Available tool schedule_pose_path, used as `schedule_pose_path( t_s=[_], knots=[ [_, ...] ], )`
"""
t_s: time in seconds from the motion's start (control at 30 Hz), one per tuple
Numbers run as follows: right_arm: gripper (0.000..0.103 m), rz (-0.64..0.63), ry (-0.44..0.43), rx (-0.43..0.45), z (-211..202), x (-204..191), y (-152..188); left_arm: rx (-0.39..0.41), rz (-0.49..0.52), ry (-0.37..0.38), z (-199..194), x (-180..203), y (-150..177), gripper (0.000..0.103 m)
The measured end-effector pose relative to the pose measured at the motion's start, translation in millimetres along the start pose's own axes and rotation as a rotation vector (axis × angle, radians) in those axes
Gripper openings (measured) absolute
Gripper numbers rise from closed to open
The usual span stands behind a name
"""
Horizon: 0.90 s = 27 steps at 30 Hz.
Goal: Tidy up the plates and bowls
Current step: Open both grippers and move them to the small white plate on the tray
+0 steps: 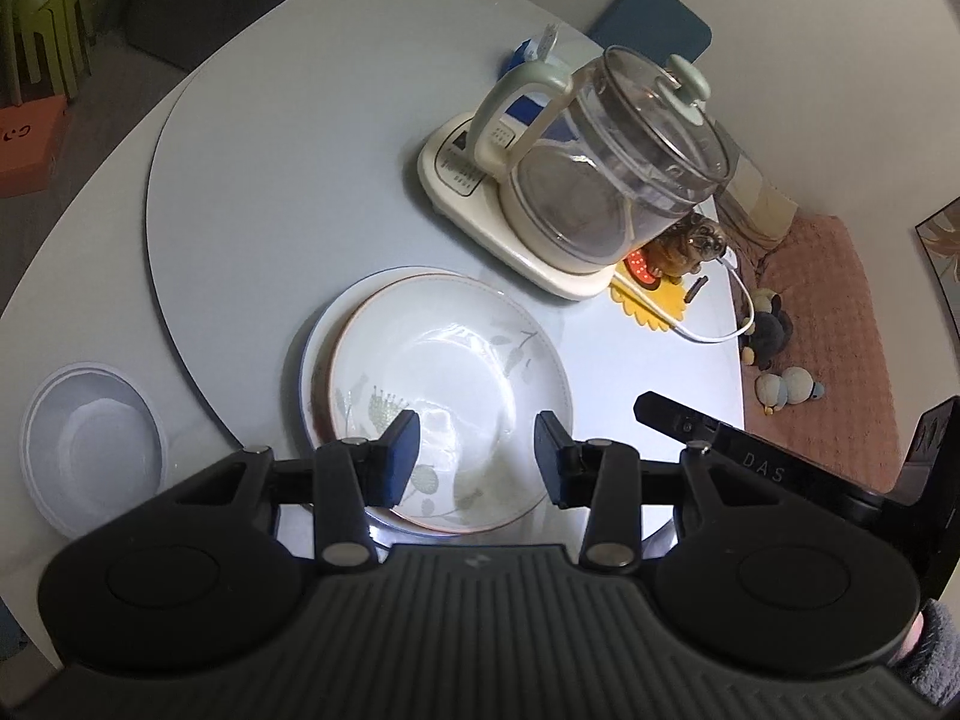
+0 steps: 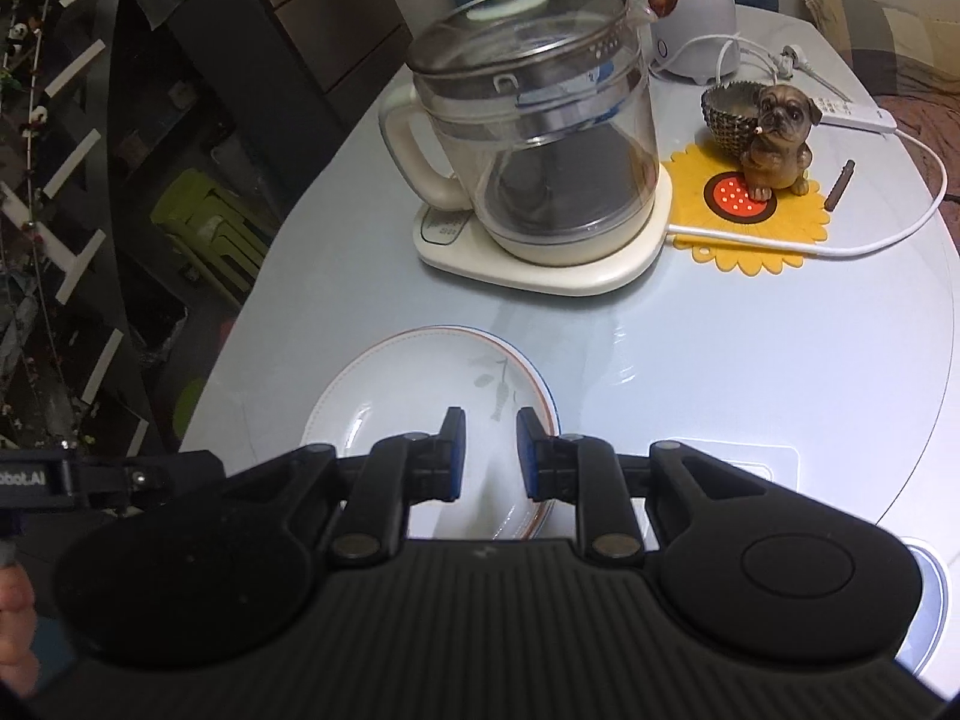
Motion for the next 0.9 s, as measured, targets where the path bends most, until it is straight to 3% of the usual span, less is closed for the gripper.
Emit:
schedule_pose_path(
  t_s=[0.5,0.77,0.9],
  knots=[
    [0.023,-0.018,-0.131,0.132,-92,-9,-17,0.111,0.101,-0.056,-60,50,21,0.047],
    [0.023,-0.087,-0.124,0.197,-136,-24,-15,0.152,0.152,-0.022,-102,59,36,0.047],
    [0.023,-0.087,-0.066,0.233,-153,-31,-7,0.164,0.157,-0.007,-130,48,43,0.047]
  ],
)
Point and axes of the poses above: each gripper's, at about its wrist camera, not at the fingertips, and z roughly the way its jaws point, x to its right, y to its underside, the point moved 7 cm from there along z, roughly the way its jaws point, and after that the axes turned 12 degrees about x, right-handed, at the moved point
